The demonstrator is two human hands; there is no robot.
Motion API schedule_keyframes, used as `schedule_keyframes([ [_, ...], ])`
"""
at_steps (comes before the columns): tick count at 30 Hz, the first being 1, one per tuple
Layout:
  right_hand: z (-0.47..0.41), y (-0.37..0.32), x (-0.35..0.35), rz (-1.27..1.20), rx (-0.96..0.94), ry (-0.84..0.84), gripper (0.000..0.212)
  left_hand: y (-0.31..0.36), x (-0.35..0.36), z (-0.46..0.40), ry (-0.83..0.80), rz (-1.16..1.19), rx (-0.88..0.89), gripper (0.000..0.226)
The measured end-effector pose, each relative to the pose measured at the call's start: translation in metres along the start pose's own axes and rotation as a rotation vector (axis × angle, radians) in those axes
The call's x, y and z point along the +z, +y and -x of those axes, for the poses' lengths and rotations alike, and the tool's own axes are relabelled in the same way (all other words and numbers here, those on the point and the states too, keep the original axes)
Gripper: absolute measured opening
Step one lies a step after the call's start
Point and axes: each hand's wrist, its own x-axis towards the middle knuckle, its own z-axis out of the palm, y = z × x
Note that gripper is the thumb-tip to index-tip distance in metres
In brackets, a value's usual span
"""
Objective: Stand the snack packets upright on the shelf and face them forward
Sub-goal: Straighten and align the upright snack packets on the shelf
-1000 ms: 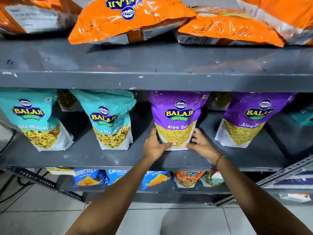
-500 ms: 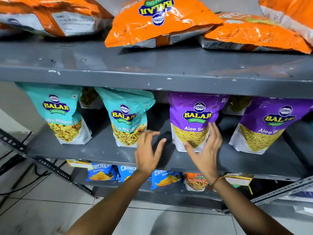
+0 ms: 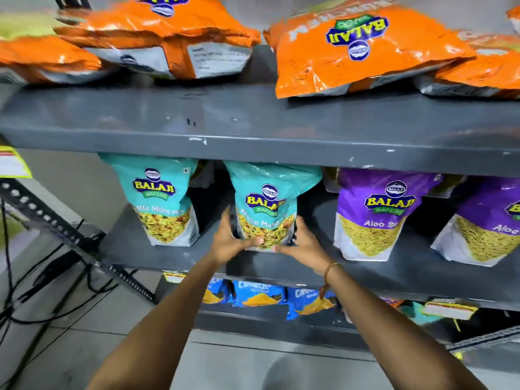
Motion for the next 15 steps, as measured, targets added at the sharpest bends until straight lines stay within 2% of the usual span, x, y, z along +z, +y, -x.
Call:
schedule_keyframes([
  [4, -0.010, 0.008, 0.012, -0.113, 0.071, 0.020, 0.075, -0.007, 0.000, -0.006, -0.053, -0.069, -0.010, 0.111],
  [8, -0.009, 0.010, 0.013, -0.185, 0.092, -0.003, 0.072, -0.007, 0.000, 0.001, -0.039, -0.156, 0.046, 0.098],
  [12, -0.003, 0.008, 0.012, -0.217, 0.094, -0.011, 0.075, -0.007, -0.002, 0.005, -0.049, -0.178, 0.077, 0.093],
  [15, 0.005, 0.003, 0.019, -0.192, 0.057, 0.053, 0.088, -0.005, -0.002, 0.010, -0.069, -0.155, 0.073, 0.104],
])
